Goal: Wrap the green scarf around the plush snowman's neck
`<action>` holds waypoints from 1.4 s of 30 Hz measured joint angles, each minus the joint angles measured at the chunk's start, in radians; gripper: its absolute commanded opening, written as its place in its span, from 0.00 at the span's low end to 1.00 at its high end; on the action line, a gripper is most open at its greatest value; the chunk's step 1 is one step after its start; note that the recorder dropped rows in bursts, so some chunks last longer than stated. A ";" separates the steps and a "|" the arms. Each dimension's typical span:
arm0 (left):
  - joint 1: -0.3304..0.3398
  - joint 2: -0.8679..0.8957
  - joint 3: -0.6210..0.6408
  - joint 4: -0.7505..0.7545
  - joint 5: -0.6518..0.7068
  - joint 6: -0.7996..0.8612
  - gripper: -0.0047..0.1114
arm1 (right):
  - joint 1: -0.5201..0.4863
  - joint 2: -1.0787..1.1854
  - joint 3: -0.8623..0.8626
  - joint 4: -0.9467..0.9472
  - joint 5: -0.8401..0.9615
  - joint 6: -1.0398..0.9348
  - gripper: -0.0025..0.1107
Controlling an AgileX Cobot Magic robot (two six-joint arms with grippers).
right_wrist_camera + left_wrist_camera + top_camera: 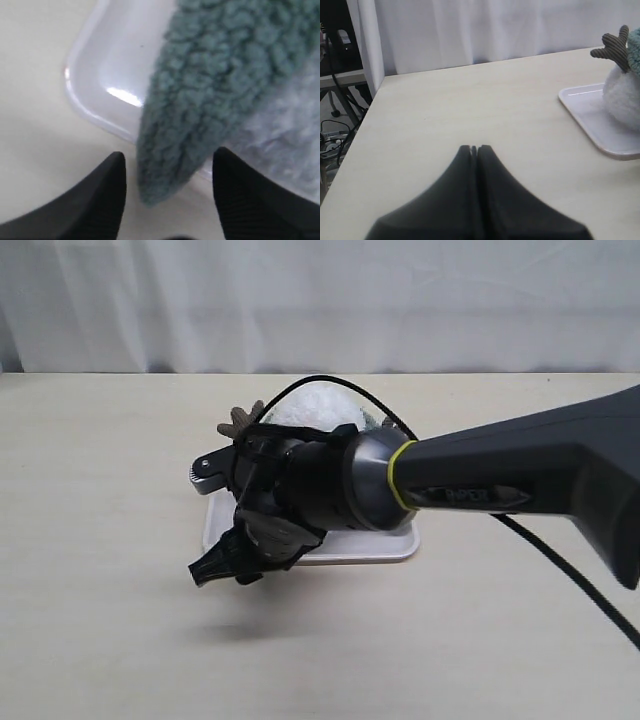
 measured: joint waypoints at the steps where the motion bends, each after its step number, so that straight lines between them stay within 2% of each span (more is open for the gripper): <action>1: 0.000 0.000 0.000 0.000 0.000 0.000 0.04 | 0.000 0.009 0.000 -0.042 0.005 0.040 0.38; 6: 0.000 0.000 0.000 0.000 0.000 0.000 0.04 | -0.002 0.028 0.000 -0.111 -0.003 0.113 0.34; 11: 0.000 0.000 0.000 0.000 0.000 0.000 0.04 | -0.002 0.029 0.000 -0.118 -0.041 0.123 0.07; 12: 0.000 0.000 0.000 0.000 0.000 0.000 0.04 | -0.002 0.029 0.000 -0.120 -0.043 0.123 0.06; 20: 0.000 0.000 0.000 0.000 0.000 0.000 0.04 | -0.002 -0.012 0.000 -0.023 0.050 -0.057 0.06; 27: 0.000 0.000 0.000 0.000 0.000 0.000 0.04 | -0.002 -0.107 0.000 -0.011 0.278 -0.162 0.06; 33: 0.000 0.000 0.000 0.000 0.000 0.000 0.04 | -0.002 -0.171 0.000 -0.023 0.424 -0.202 0.06; 42: 0.000 0.000 0.000 0.000 0.000 0.000 0.04 | -0.002 -0.227 0.025 -0.034 0.488 -0.212 0.06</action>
